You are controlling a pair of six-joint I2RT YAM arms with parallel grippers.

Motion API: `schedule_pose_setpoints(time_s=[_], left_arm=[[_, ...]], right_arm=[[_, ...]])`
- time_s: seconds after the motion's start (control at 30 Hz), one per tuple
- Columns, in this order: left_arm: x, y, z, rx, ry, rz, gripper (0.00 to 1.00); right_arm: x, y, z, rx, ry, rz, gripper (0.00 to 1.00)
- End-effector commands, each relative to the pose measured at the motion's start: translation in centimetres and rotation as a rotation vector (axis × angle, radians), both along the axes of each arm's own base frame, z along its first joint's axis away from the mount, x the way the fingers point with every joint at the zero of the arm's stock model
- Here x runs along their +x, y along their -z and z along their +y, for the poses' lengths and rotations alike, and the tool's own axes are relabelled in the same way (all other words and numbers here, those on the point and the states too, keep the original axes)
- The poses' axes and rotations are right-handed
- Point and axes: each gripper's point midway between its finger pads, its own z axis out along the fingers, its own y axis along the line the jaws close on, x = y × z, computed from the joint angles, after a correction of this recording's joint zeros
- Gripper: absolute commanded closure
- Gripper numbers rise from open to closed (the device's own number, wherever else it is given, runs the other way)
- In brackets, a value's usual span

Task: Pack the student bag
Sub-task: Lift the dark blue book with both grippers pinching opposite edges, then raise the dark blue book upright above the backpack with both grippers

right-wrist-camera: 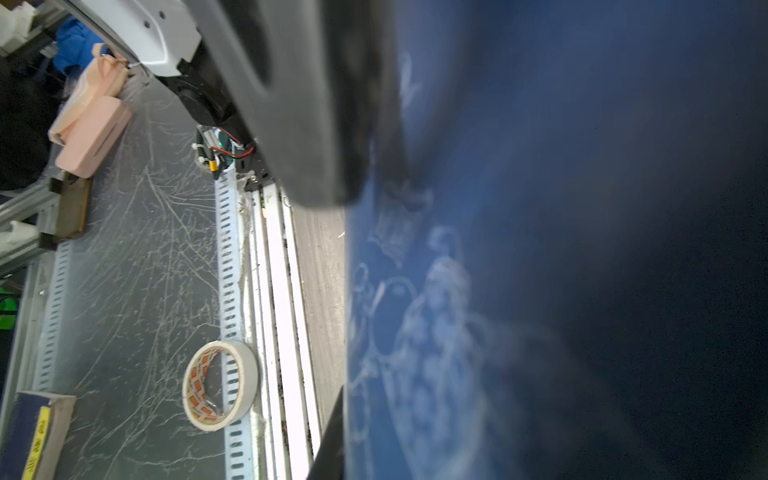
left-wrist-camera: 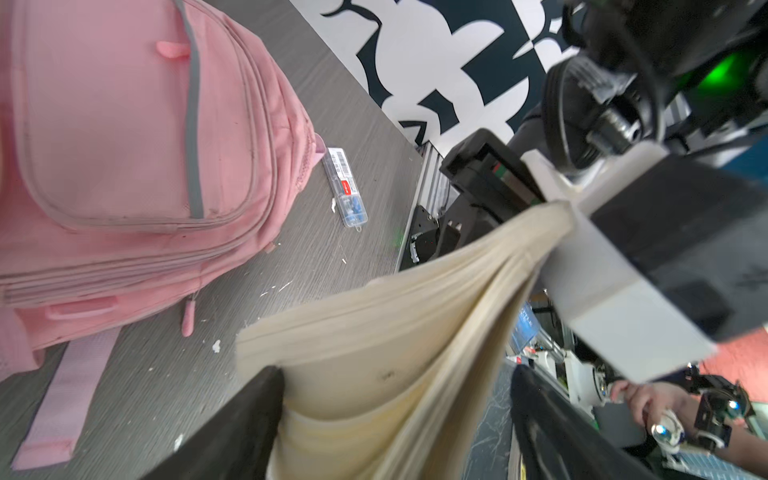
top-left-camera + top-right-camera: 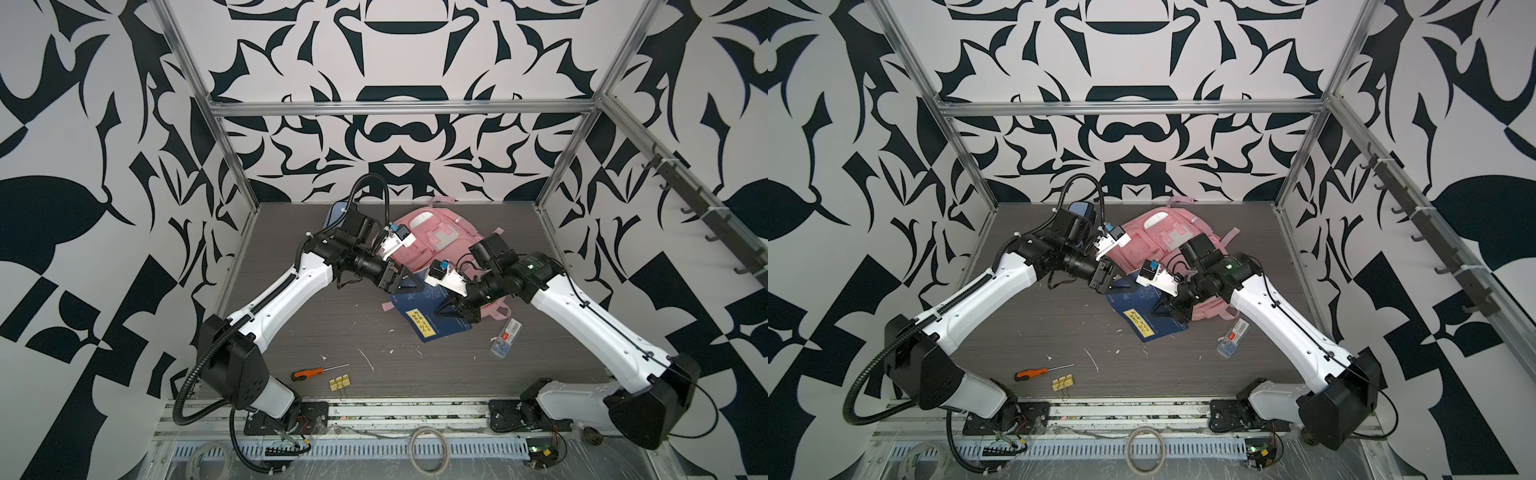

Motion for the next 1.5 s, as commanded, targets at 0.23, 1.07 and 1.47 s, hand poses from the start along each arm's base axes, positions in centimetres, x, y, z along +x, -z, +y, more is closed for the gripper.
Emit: schedule_pose_setpoints(time_s=[0.23, 1.07, 1.47], left_arm=[[-2.9, -1.3, -0.4, -0.051, 0.091, 0.072, 0.67], [5.0, -6.0, 5.5, -0.228, -0.292, 0.047, 1.0], [9.8, -6.4, 3.8, -0.339, -0.439, 0.113, 1.0]], right_arm=[[1.3, -4.9, 0.5, 0.141, 0.0, -0.118, 1.0], [5.4, -7.3, -5.6, 0.545, 0.593, -0.052, 0.01], [8.1, -8.0, -7.8, 0.955, 0.873, 0.072, 0.01]])
